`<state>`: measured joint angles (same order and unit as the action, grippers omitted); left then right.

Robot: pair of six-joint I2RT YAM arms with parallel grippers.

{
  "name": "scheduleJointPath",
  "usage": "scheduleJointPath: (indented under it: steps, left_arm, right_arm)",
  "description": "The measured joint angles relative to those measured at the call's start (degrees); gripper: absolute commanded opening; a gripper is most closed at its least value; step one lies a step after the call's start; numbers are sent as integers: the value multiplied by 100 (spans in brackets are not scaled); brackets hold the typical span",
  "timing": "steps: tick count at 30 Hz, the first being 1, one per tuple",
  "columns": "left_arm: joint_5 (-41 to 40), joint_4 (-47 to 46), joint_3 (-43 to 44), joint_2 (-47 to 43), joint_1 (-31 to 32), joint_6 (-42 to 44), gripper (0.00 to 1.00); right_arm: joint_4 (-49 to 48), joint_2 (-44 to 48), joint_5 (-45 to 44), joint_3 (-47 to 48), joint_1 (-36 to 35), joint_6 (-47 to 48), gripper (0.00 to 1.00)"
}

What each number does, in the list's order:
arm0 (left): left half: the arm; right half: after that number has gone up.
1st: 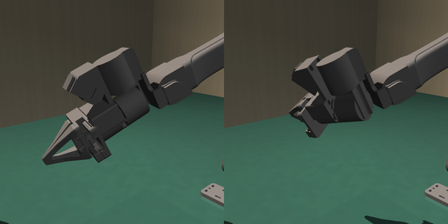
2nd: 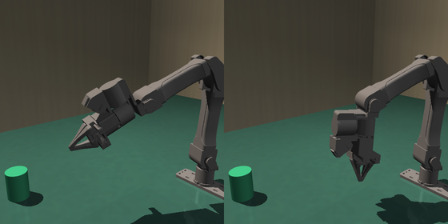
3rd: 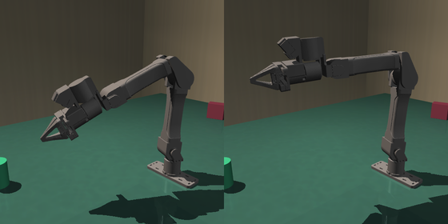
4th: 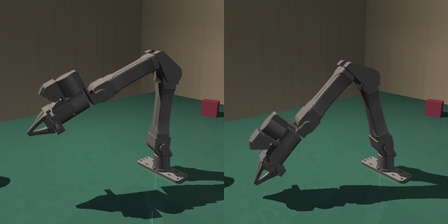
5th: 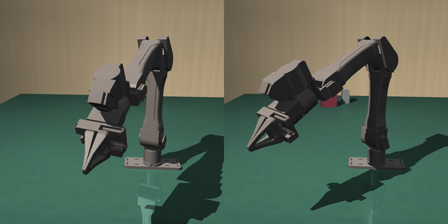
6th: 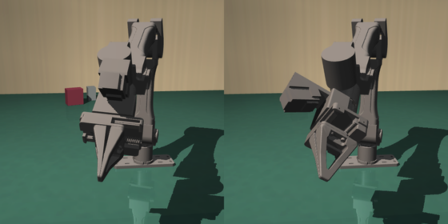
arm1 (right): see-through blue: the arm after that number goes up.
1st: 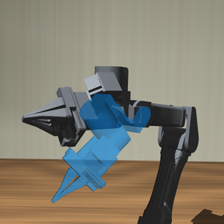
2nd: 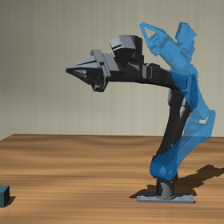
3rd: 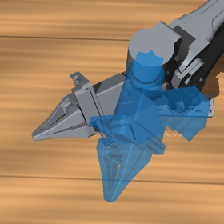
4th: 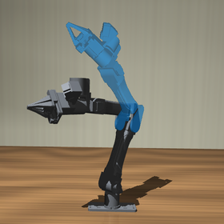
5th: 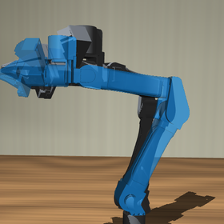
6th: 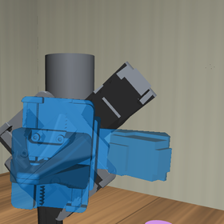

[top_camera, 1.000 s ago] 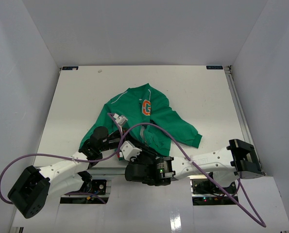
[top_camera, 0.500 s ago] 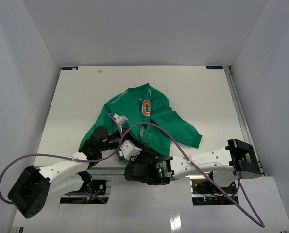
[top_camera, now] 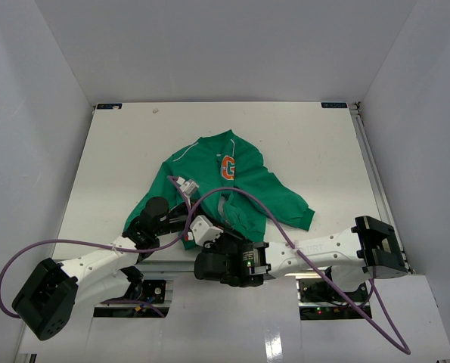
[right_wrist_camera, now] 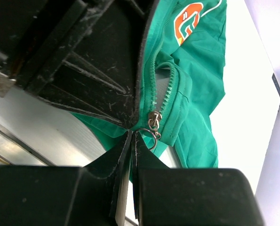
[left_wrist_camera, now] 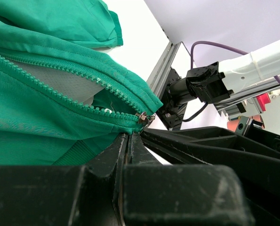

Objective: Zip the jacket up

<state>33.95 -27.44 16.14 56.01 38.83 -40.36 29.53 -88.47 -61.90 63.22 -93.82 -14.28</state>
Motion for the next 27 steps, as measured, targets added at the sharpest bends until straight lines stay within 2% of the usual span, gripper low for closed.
scheduleJointPath:
  steps: [13,27]
  left_arm:
    - [0,-70,0,0,-4,56,0]
    - [62,-142,-53,-83,-11,94,0]
  right_arm:
    - [103,0,-146,161,67,0,8]
    - [-39,-4,-200,321,459,357,8]
